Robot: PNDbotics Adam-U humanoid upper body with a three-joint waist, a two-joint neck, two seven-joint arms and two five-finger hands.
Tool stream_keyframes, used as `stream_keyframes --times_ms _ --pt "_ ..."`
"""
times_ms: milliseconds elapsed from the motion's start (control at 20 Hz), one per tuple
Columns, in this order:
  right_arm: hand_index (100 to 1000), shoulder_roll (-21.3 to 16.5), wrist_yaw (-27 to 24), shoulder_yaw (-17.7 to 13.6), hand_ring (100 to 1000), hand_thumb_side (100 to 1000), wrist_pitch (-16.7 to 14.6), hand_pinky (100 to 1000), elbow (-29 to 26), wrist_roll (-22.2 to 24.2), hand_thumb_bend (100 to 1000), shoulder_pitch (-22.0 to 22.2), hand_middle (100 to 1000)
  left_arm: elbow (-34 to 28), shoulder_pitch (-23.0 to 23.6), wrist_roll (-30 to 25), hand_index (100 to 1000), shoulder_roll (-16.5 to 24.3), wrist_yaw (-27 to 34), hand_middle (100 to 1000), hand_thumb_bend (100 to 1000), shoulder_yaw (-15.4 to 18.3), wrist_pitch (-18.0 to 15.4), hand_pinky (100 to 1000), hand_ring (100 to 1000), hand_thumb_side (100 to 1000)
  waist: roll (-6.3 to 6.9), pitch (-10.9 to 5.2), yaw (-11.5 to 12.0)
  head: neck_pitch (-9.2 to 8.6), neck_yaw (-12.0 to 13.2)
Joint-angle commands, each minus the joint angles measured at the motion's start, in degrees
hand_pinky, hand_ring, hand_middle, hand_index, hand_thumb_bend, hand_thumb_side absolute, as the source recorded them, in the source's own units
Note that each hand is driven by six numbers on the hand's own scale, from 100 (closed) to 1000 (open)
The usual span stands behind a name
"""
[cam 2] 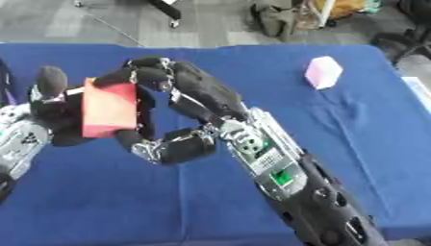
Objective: Pick up the objects with one hand, pass them to the other hand, and then place them into the box on the other side of the table.
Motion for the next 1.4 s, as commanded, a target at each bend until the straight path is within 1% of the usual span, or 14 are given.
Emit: stream_keyframes --times_ms 50,250,550,700,800,850,1150,1350,1400 --pt "395 -0.37 0.47 -0.6 615 100 0.27 673 -0.88 -0.36 100 -0.51 280 -0.32 -0.83 -0.26 711 1.43 0.04 519 988 -0.14 0.59 686 611 590 0.27 -0.51 -0.08 -0.11 0.17" --pt "395 -0.4 0.6 -0.62 614 100 0.46 673 -0.89 -0.41 100 -0.39 280 -0.05 -0.52 -0.26 704 1.99 -0.12 514 978 -0.26 0.76 685 607 585 0.31 -0.48 -0.13 -0.11 0.32" --pt "395 -0.34 0.8 -0.73 614 100 0.47 673 -0.64 -0.44 100 -0.23 280 0.18 -0.09 -0.15 686 2.15 0.01 496 927 -0.45 1.15 683 596 564 0.37 -0.45 -0.17 -0.11 0.35" --pt "395 -0.31 0.86 -0.73 614 100 0.41 673 -0.59 -0.45 100 -0.19 280 0.2 -0.08 -0.04 685 2.06 0.12 495 926 -0.53 1.33 682 595 563 0.39 -0.46 -0.19 -0.11 0.36" --pt "396 -0.28 0.88 -0.71 615 100 0.38 674 -0.58 -0.42 100 -0.19 281 0.32 -0.08 0.25 639 1.93 0.19 460 862 -0.58 1.51 673 567 543 0.39 -0.43 -0.24 -0.11 0.36" --pt "396 -0.25 0.89 -0.7 615 100 0.37 674 -0.59 -0.41 100 -0.18 281 0.39 -0.11 0.52 632 1.8 0.29 453 854 -0.61 1.62 671 561 541 0.4 -0.41 -0.26 -0.11 0.36" --pt "404 -0.16 0.86 -0.73 616 100 0.33 676 -0.65 -0.37 100 -0.17 288 0.38 -0.51 2.09 554 1.11 1.36 356 730 -0.93 2.13 653 499 511 0.41 -0.32 -0.39 -0.11 0.44" --pt "438 -0.18 0.89 -0.81 619 151 0.15 681 -0.66 -0.44 100 -0.16 314 0.45 -0.79 3.21 484 0.7 2.24 260 532 -1.19 2.55 636 435 481 0.4 -0.31 -0.46 -0.11 0.43" --pt "442 -0.19 0.89 -0.85 620 160 0.14 681 -0.65 -0.5 100 -0.13 318 0.47 -0.86 3.47 476 0.64 2.37 248 506 -1.26 2.71 633 427 477 0.39 -0.31 -0.47 -0.11 0.46"
